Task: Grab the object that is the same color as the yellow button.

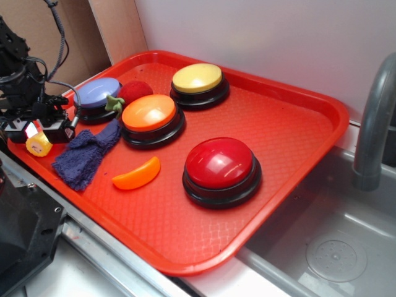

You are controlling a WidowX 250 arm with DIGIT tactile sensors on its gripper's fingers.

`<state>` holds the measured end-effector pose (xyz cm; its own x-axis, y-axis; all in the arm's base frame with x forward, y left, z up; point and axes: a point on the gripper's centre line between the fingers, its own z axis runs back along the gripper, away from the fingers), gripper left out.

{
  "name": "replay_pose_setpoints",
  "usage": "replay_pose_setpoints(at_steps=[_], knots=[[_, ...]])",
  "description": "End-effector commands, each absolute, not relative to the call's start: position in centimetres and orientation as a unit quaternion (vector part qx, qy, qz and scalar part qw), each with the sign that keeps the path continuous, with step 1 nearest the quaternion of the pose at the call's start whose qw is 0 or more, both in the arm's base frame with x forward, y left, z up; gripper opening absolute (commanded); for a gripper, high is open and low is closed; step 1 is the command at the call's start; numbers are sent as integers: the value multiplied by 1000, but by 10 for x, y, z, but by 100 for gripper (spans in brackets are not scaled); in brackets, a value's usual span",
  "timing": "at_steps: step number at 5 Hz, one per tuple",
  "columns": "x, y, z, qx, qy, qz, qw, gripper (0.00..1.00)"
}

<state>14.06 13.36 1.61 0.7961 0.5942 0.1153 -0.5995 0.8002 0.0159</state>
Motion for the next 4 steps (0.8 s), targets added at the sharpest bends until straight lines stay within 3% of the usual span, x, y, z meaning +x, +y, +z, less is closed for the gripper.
replay_pose_setpoints(at_steps=[1, 3, 4], knots=[[144, 127, 54, 26, -66, 305, 950, 0], [153, 96, 108, -9, -77, 248, 966, 0], [162, 66, 133, -11, -73, 204, 976, 0]])
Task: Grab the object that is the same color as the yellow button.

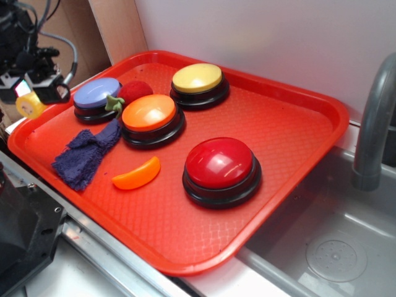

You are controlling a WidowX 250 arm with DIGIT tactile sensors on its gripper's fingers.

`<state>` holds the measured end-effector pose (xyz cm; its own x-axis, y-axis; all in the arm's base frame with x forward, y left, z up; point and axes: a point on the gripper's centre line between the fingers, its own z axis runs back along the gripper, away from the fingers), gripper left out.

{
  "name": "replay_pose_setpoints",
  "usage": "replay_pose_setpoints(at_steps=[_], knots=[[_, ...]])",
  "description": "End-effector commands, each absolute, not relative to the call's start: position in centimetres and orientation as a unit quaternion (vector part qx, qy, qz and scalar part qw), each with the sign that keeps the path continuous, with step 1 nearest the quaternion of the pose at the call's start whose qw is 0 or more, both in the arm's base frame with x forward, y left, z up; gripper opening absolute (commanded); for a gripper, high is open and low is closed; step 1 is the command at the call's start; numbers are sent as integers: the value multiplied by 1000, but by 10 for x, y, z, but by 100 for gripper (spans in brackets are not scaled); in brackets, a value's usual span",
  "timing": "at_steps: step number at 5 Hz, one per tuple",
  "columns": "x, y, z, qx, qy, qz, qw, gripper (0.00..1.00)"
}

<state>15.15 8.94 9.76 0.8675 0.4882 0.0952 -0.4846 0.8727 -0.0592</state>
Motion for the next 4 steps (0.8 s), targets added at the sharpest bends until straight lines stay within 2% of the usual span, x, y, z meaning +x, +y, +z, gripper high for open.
replay_pose_setpoints(at_steps=[1, 2, 3, 4], knots=[[167, 34, 151, -26, -80, 152, 985, 0], [167, 6, 157, -43, -85, 101, 990, 0], [165, -9, 154, -46, -88, 80, 992, 0], [164, -5, 147, -53, -82, 89, 991, 0]])
